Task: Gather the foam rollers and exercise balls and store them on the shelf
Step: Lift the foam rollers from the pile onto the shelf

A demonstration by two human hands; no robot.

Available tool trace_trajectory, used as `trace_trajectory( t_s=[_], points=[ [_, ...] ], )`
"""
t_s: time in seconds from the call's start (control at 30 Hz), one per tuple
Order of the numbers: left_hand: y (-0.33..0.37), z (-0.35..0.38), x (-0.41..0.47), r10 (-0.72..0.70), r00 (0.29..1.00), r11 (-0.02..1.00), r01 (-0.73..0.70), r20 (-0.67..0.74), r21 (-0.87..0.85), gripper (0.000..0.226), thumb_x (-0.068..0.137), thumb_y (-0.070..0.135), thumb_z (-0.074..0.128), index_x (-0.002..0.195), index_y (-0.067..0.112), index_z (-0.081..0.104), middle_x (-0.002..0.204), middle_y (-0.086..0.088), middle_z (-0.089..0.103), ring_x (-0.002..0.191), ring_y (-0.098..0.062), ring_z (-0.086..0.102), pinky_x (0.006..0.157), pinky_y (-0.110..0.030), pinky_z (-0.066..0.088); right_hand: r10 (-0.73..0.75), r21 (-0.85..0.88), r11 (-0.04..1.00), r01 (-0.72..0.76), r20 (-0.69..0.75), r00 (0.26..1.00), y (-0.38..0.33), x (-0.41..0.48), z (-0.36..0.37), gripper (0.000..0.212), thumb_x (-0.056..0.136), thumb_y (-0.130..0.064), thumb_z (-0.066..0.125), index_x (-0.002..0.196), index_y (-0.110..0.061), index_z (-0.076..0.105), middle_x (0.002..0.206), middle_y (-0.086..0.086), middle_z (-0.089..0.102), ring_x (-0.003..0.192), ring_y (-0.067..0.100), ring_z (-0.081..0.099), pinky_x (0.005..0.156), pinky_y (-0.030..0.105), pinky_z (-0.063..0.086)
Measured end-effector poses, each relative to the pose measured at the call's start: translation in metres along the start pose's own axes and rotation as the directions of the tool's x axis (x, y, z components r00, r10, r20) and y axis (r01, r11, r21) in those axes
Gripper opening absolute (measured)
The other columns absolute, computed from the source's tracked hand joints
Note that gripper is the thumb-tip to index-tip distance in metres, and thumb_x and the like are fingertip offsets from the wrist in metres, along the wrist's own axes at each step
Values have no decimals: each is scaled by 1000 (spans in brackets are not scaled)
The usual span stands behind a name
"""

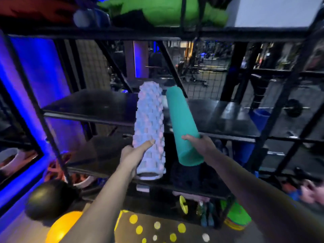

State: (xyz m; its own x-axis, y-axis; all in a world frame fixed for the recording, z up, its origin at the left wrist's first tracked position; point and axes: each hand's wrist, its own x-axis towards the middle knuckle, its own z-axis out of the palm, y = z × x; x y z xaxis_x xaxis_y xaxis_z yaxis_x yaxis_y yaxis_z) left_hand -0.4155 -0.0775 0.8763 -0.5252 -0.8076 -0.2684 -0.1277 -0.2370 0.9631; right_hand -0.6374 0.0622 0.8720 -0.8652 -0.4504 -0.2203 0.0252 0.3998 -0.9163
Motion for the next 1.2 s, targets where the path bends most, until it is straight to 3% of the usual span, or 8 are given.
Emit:
trace_trajectory(
  t_s=[0.2, 0.3, 0.4, 0.6, 0.73, 0.87, 1.07, 1.2],
  points=[
    [46, 106, 66, 8, 998, 999, -11, 68, 37, 62, 54, 47, 96, 98, 8, 76, 88, -5, 80, 81, -25, 78, 84, -47, 63, -42, 0, 999, 42, -118, 992, -30, 102, -89, 77, 69, -61, 80, 125, -12, 60, 113, 4, 66, 90, 22, 65, 72, 31, 50],
    [60, 161, 102, -19, 997, 1000, 18, 75, 13, 76, 46, 51, 99, 103, 7, 75, 92, -8, 80, 84, -29, 78, 85, -50, 62, -59, -60, 997, 51, -146, 988, -28, 153, -131, 75, 76, -53, 80, 132, -13, 52, 115, 3, 61, 85, 18, 61, 62, 28, 47],
    [64, 215, 142, -61, 997, 998, 61, 53, 12, 69, 52, 46, 97, 100, 2, 75, 91, -12, 79, 82, -32, 77, 85, -52, 62, -68, -184, 982, 33, -188, 980, -20, 199, -170, 83, 67, -62, 78, 133, -20, 51, 116, 2, 66, 92, 23, 67, 77, 36, 58],
    [47, 298, 210, -51, 992, 967, 77, -113, 242, 89, 22, 85, 83, 81, 19, 76, 111, -5, 70, 94, -28, 71, 87, -42, 61, -48, -503, 859, -96, -265, 963, 4, 266, -217, 97, 65, -74, 64, 143, -23, 38, 130, 13, 60, 116, 38, 60, 95, 46, 53],
    [54, 350, 234, -41, 994, 965, 64, -98, 253, 97, 17, 85, 84, 89, 20, 74, 112, -3, 69, 96, -27, 71, 87, -43, 61, 21, -437, 890, -133, -251, 968, 17, 296, -229, 102, 65, -79, 52, 150, -27, 32, 138, 14, 54, 122, 40, 55, 100, 51, 50],
    [66, 405, 238, 10, 998, 949, 11, -65, 314, 59, 40, 67, 87, 76, 25, 68, 105, -1, 70, 90, -23, 71, 85, -35, 61, 37, -358, 927, -114, -216, 976, 30, 316, -240, 109, 60, -86, 48, 148, -23, 36, 137, 11, 56, 122, 37, 55, 101, 52, 49],
    [54, 449, 247, 104, 994, 766, -104, 37, 634, 97, 44, 91, 58, 116, 26, 65, 122, -3, 63, 110, -29, 62, 94, -45, 54, 27, -434, 892, -129, -233, 972, 34, 320, -242, 103, 77, -81, 49, 154, -15, 28, 148, 20, 45, 134, 45, 43, 111, 52, 39],
    [55, 430, 228, 168, 965, 745, -258, 201, 615, 78, 67, 86, 57, 130, 38, 59, 126, 8, 66, 117, -19, 60, 102, -40, 50, -5, -494, 860, -128, -258, 966, 28, 315, -234, 101, 86, -74, 51, 158, -11, 19, 154, 24, 35, 141, 45, 34, 115, 52, 34]
  ],
)
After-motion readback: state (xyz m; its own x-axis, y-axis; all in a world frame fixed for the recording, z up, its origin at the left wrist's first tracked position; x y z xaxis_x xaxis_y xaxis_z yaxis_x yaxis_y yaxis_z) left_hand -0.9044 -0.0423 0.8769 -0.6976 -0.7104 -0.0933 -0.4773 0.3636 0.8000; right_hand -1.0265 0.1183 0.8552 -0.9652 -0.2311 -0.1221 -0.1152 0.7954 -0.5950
